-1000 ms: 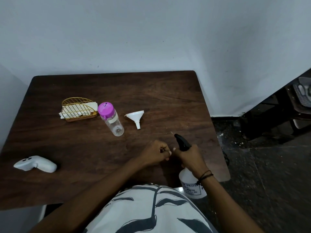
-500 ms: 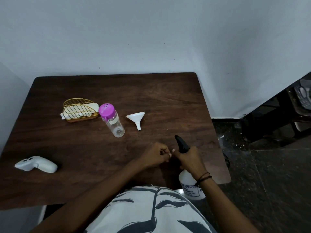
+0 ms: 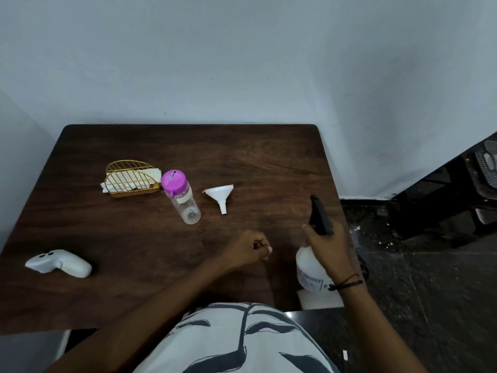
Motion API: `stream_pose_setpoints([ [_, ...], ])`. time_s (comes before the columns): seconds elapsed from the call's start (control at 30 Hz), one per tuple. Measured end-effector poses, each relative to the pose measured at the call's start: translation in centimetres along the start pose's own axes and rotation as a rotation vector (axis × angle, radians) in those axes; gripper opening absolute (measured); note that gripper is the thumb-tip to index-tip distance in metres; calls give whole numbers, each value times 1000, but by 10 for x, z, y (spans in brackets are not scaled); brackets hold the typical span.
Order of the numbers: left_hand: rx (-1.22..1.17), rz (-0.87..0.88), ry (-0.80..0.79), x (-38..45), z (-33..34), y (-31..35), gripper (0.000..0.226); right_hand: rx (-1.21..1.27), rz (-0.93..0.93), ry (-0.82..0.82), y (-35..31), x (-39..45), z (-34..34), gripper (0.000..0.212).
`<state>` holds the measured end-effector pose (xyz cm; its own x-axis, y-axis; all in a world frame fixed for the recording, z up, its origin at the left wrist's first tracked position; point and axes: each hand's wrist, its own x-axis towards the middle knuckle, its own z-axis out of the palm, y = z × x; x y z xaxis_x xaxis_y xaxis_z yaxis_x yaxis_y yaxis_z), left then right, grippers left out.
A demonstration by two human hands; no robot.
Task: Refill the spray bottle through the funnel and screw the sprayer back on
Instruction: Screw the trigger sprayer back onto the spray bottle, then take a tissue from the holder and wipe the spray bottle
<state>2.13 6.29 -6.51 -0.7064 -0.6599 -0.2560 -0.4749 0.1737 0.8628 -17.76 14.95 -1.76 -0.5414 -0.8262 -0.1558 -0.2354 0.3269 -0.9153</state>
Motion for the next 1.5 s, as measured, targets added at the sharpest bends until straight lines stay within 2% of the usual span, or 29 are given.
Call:
stream_pose_setpoints([
  [0.1, 15, -6, 25, 0, -2, 0, 15, 39, -96, 123, -4, 23, -12, 8],
  [0.23, 19, -24, 30, -1, -5, -2, 16, 170, -93, 241, 1, 58, -17, 16],
  [0.4, 53, -44, 39, -2, -8, -1, 17, 257, -60, 302, 8, 79, -13, 15],
  [0.57, 84, -53, 38, -1, -11, 0, 15, 221, -95, 305, 14, 83, -6, 16],
  [0.67, 96, -54, 34, 0, -12, 2, 15, 134, -70, 276, 20, 86, -7, 35],
  [0.77, 99, -47, 45, 1, -14, 7, 14, 78, 41, 202, 25, 75, -9, 88],
  [0.83, 100, -37, 68, 1, -17, 11, 13, 27, 47, 259, 28, 56, -7, 102],
  [0.93, 93, -7, 136, 0, -25, 16, 11, -63, -88, 477, 31, 10, 8, 81],
  [1.0, 61, 10, 202, -3, -33, 19, 9, -86, -222, 520, 21, -16, 24, 60],
  [1.1, 38, 35, 292, -2, -47, 31, 7, -63, -338, 342, -12, -23, 46, 35],
  [1.17, 30, 59, 371, -2, -64, 41, 7, -62, -408, 177, -45, -16, 63, 23],
  [1.27, 25, 119, 505, -6, -95, 59, 11, -54, -513, 31, -97, 3, 89, 9],
  [1.5, 45, 130, 841, -36, -181, 71, 15, 11, -615, -161, -191, 33, 167, 5],
])
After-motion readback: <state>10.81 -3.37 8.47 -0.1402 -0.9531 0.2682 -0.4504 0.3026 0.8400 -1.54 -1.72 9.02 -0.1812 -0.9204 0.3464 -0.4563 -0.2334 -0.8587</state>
